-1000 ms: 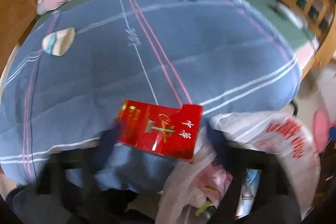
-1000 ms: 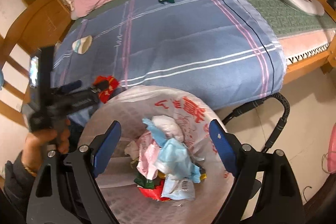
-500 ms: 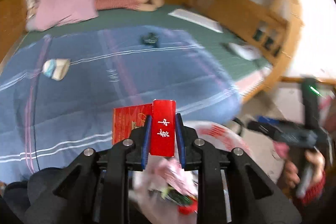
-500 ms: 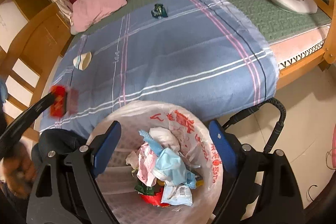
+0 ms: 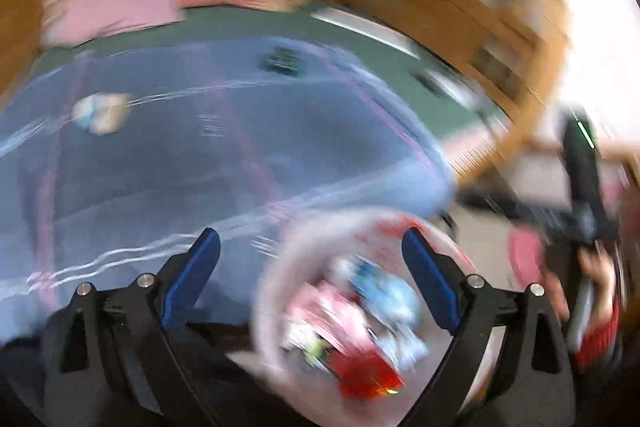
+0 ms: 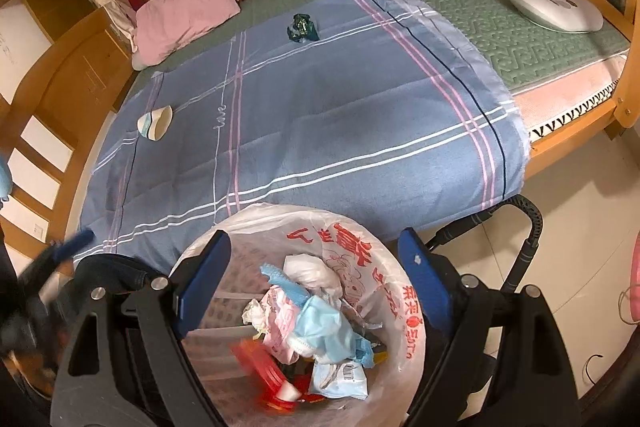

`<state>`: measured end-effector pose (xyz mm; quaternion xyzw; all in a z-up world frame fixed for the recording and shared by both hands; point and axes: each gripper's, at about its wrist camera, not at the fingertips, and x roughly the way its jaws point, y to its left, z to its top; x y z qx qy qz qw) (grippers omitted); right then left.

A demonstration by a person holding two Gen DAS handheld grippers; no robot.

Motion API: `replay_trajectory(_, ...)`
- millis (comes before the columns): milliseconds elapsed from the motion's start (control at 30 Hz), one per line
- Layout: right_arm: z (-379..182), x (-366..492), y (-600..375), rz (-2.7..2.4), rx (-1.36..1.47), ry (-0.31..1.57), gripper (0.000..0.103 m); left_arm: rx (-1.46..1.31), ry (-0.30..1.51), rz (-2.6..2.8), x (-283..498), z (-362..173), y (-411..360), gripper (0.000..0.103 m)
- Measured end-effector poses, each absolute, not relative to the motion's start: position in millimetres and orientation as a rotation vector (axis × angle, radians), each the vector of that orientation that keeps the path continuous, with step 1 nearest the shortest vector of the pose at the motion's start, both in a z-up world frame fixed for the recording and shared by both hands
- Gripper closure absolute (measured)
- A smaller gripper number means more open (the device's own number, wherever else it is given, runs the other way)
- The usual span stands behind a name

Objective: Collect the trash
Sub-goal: 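Drop the mask into the bin bag with the right tool while the left tool drops the red box, then grasp the white-and-teal paper cup with the left tool while the right tool moves to the green bag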

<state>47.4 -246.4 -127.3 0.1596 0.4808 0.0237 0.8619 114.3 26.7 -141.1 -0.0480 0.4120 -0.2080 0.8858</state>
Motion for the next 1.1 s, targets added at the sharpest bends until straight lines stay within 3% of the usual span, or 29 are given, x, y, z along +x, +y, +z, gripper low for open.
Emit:
replay_trajectory(167, -140.5, 62.9, -232.3, 0.068, 0.309, 1.044, 0.019, -0.361, 0.849, -0.121, 182.6, -156.1, 120.2, 0.011)
replay_trajectory(233, -146.6, 67.6, -228.2, 0.073, 0.302, 1.060, 0.019, -0.317, 0.825, 0.024, 216.1, -161.9, 145.7, 0.011)
replay_trajectory(333, -157.6, 73.3, -227.7, 0.065, 0.299, 1.088, 0.019, -0.298, 0.958, 0.121, 288.6, -188.8, 178.7, 0.010)
replay_trajectory(567, -178.8, 79.9, -254.9, -0.019, 0.335, 1.142, 0.019, -0.956, 1.066, 0.050, 388.8, -262.4, 249.5, 0.006)
replay_trajectory(800, -189.1, 81.8, -278.0, -0.076, 0.367, 1.155, 0.019, -0.931, 1.002, 0.149, 442.5, -288.9, 242.8, 0.006)
replay_trajectory(833, -190.3, 83.1, -278.6, -0.080, 0.360, 1.157, 0.019, -0.904, 0.985, 0.149, 447.8, -286.7, 239.9, 0.016)
replay_trajectory(867, -191.2, 84.2, -278.8, -0.082, 0.357, 1.159, 0.019, -0.866, 0.982, 0.141, 453.2, -285.9, 236.4, 0.036)
replay_trajectory(900, -192.9, 86.1, -278.8, -0.085, 0.356, 1.162, 0.019, -0.845, 0.997, 0.109, 456.5, -285.8, 232.2, 0.067)
replay_trajectory(1100, -196.8, 102.0, -268.4, -0.055, 0.352, 1.161, 0.019, -0.769, 0.955, 0.022, 455.7, -276.1, 216.1, 0.077)
